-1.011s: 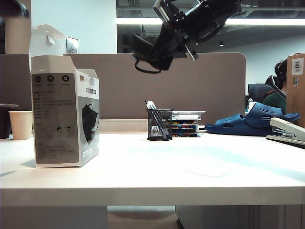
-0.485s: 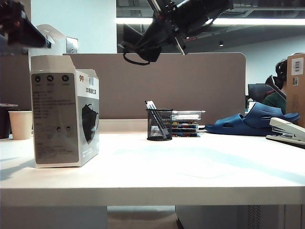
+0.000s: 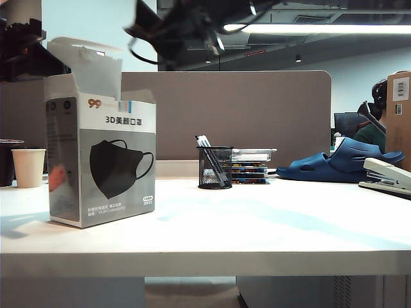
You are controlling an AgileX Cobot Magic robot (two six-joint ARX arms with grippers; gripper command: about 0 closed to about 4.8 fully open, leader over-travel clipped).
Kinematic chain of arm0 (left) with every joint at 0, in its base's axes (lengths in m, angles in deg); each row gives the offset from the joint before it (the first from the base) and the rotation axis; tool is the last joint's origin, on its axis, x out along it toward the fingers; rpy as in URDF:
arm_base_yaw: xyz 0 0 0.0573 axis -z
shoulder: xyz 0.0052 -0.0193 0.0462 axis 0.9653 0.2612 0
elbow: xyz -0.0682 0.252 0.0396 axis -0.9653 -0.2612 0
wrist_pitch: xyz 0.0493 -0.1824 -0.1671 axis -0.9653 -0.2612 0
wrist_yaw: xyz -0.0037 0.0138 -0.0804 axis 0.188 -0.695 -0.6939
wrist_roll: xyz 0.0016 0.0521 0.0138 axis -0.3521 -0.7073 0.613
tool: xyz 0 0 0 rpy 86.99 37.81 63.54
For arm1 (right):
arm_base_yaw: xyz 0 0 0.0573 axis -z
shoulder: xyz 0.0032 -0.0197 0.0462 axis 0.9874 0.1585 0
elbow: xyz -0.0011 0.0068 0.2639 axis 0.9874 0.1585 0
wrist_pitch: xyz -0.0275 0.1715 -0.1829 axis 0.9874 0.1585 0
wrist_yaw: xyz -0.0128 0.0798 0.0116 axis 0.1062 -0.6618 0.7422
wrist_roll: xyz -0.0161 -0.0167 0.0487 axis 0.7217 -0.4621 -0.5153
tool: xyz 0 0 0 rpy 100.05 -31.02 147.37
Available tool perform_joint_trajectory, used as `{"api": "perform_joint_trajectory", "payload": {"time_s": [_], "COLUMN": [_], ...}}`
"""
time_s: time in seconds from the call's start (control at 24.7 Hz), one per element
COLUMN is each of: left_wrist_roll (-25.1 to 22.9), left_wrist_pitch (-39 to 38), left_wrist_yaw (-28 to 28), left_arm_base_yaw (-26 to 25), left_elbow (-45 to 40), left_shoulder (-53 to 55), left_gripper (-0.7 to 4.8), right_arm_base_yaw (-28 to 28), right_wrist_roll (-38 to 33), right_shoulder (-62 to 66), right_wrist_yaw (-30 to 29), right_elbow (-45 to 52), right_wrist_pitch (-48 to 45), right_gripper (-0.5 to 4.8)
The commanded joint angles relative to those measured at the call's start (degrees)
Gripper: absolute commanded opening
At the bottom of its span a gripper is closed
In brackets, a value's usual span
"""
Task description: Put the mask into the mask box.
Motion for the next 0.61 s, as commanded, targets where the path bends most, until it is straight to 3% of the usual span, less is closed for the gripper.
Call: {"api": "perform_joint_trajectory", "payload": {"time_s": [0.04,0.12,0.36,0.61], "left_wrist_roll": [0.6,0.7,7.6,8.3], "left_wrist_pitch": [1.7,2.3,6.3,6.6], "left_wrist_yaw": [-2.1,-2.1,-2.0,-2.6], "left_arm_base_yaw": [0.0,-0.1,-0.1,-0.1], "left_elbow": [0.2,0.2,0.3,0.3], "left_shoulder": [0.3,0.3,0.3,0.3], "left_gripper": [0.43,-0.05,-0.06,-0.06], "right_arm_base_yaw": [-2.0,-3.7,-5.6,-6.8], "right_wrist_roll": [-0.2,-0.2,-0.2,-0.2], "right_shoulder": [0.3,1.2,3.5,7.0], "right_wrist_yaw": [0.1,1.7,3.7,3.8], "right_elbow": [-0.3,-0.3,-0.2,-0.2], "right_wrist_pitch": [-5.4,-7.5,-8.8,-11.9], "right_gripper": [-0.06,-0.06,-0.06,-0.06]}}
